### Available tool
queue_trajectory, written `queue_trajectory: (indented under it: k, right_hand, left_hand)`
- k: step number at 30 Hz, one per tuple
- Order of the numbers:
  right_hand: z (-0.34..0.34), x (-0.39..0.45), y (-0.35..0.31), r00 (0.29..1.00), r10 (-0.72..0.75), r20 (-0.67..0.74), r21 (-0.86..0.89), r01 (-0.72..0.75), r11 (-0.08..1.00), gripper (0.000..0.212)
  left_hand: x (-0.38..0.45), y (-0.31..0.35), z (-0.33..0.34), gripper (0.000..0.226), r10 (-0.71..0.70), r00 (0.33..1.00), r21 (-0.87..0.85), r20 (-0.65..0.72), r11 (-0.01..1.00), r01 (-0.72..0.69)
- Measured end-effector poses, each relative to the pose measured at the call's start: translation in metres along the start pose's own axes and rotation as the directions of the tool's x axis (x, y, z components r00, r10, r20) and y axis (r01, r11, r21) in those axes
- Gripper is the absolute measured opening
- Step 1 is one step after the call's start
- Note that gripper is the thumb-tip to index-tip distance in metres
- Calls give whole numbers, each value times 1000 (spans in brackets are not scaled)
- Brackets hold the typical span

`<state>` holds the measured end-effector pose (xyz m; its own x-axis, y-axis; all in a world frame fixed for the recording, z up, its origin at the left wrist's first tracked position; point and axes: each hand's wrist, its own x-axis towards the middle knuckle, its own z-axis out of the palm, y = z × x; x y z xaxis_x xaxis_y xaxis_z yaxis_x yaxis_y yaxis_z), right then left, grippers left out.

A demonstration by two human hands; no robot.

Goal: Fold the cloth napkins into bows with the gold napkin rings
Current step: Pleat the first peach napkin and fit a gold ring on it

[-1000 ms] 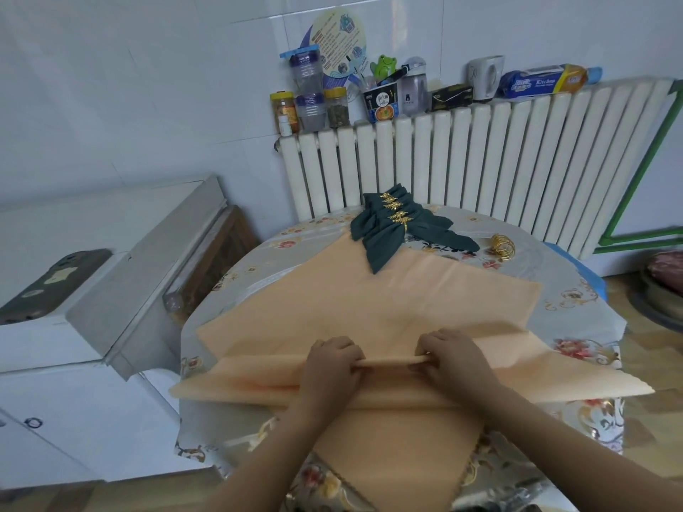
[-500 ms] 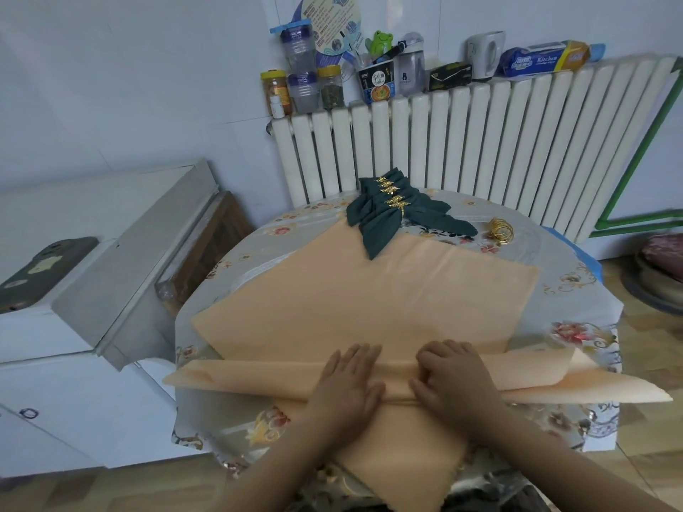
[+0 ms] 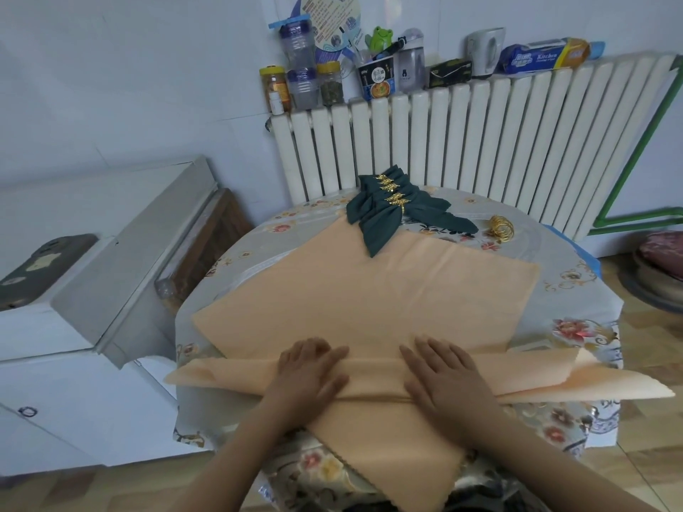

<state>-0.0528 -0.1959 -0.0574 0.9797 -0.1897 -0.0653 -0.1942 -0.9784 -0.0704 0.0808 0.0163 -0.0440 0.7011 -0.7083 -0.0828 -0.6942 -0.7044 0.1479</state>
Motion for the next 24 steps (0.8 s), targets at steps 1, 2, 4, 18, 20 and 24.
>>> queue_trajectory:
  k: [1, 2, 4, 18, 20, 24]
  right_hand:
    - [0, -3, 2, 1000, 8, -25, 6, -8, 1000, 62]
    - [0, -3, 0, 997, 8, -79, 16, -7, 1000, 56]
    - [-6, -3, -3, 986, 20, -163, 73, -8, 997, 46]
    - [-21, 52, 11, 992, -27, -124, 89, 38, 995, 50]
    - [-17, 48, 10, 999, -33, -3, 88, 34, 996, 55]
    - [-12, 36, 8, 999, -34, 34, 40, 33, 999, 58]
  left_hand:
    - [3, 1, -2, 83, 4, 1000, -29, -8, 1000, -4]
    - [3, 0, -5, 79, 10, 1000, -49, -18, 999, -10]
    - [8, 0, -8, 70, 40, 998, -71, -39, 997, -42]
    - [16, 9, 0, 46, -81, 974, -124, -211, 991, 55]
    - [13, 2, 3, 68, -78, 983, -111, -168, 992, 60]
    - [13, -6, 2, 78, -32, 992, -45, -121, 999, 27]
